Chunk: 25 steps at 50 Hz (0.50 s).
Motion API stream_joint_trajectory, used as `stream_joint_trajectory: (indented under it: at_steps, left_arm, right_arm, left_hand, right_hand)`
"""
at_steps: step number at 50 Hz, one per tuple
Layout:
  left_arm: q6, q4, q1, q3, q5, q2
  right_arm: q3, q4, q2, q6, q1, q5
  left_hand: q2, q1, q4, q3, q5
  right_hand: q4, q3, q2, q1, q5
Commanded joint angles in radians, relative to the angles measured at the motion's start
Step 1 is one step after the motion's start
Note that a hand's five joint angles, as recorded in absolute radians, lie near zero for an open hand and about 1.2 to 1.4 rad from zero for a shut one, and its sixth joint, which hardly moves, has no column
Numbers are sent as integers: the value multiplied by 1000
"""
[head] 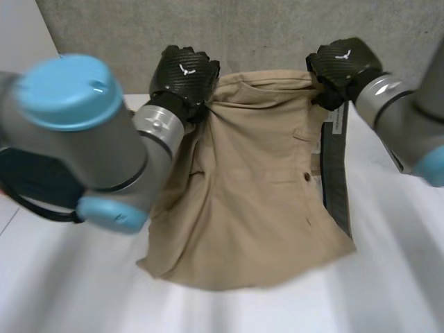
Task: Fold the laundry.
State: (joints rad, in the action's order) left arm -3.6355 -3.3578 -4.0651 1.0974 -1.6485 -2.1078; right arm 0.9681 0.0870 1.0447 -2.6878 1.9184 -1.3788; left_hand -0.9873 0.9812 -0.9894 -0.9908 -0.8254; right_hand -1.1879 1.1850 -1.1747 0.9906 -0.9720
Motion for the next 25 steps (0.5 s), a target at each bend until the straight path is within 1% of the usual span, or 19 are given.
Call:
stream_joint_trajectory:
  at_steps: [1, 2, 3, 6, 10, 12, 13, 14, 16, 17, 18, 20, 21, 24, 25]
  left_arm:
    - [-87, -311, -64, -292, 7, -262]
    - [-87, -355, -69, -294, 7, -261]
    - [-87, -395, -74, -294, 3, -253]
    - [-84, -448, -66, -283, -7, -216]
    - [-84, -442, -57, -164, -7, -137]
    - [-86, -434, -54, -71, -7, -83]
    - [-86, -431, -52, -41, -7, -63]
    - [-84, -425, -48, 37, -8, -16]
    - [-84, -413, -43, 111, -11, 29]
    - [-84, -405, -38, 145, -13, 49]
    - [-84, -384, -31, 213, -19, 89]
    - [-84, -358, -21, 278, -25, 120]
    - [-83, -319, -5, 339, -39, 147]
    - [-72, -250, 28, 412, -69, 187]
    - [-60, -205, 50, 453, -95, 215]
  right_arm:
    - [-69, -482, -212, 5, 8, -195]
    - [-65, -518, -218, 9, 10, -200]
    - [-59, -524, -224, 23, 13, -200]
    - [-45, -484, -213, 36, 14, -192]
    - [20, -405, -137, 42, 16, -180]
    - [92, -359, -54, 49, 14, -169]
    - [136, -330, -13, 52, 14, -151]
    - [159, -311, 9, 55, 11, -135]
    - [205, -271, 46, 66, 7, -99]
    - [249, -227, 78, 81, 5, -48]
    - [270, -204, 90, 89, 4, -23]
    - [305, -159, 113, 108, 1, 24]
    - [343, -109, 135, 132, -10, 67]
    - [388, -46, 150, 177, -31, 109]
    - [417, -8, 152, 216, -47, 142]
  left_hand:
    - [813, -807, 815, 816, 825]
    - [789, -783, 791, 793, 802]
    - [813, -807, 815, 816, 825]
    - [813, -807, 815, 816, 825]
    - [813, -807, 815, 816, 825]
    - [813, -807, 815, 816, 825]
    - [813, -807, 815, 816, 825]
    - [813, -807, 815, 816, 825]
    - [806, -800, 808, 810, 819]
    - [800, -794, 802, 804, 813]
    - [789, -783, 791, 792, 801]
    - [771, -765, 773, 774, 784]
    - [748, -742, 750, 751, 760]
    - [689, -683, 691, 692, 702]
    - [654, -648, 656, 657, 666]
  right_hand:
    - [1013, -1010, 1000, -816, 972]
    - [1013, -1010, 1000, -816, 972]
    - [1013, -1010, 1000, -816, 972]
    - [1013, -1010, 1000, -816, 972]
    - [1013, -1010, 1000, -816, 972]
    - [1013, -1010, 1000, -816, 972]
    - [1013, -1010, 1000, -816, 972]
    - [1013, -1010, 1000, -816, 972]
    - [1013, -1010, 1000, -816, 972]
    - [1013, -1010, 1000, -816, 972]
    - [1013, -1010, 1000, -816, 972]
    - [1013, -1010, 1000, -816, 972]
    - [1013, -1010, 1000, -816, 972]
    - [997, -994, 984, -800, 956]
    - [957, -954, 943, -759, 915]
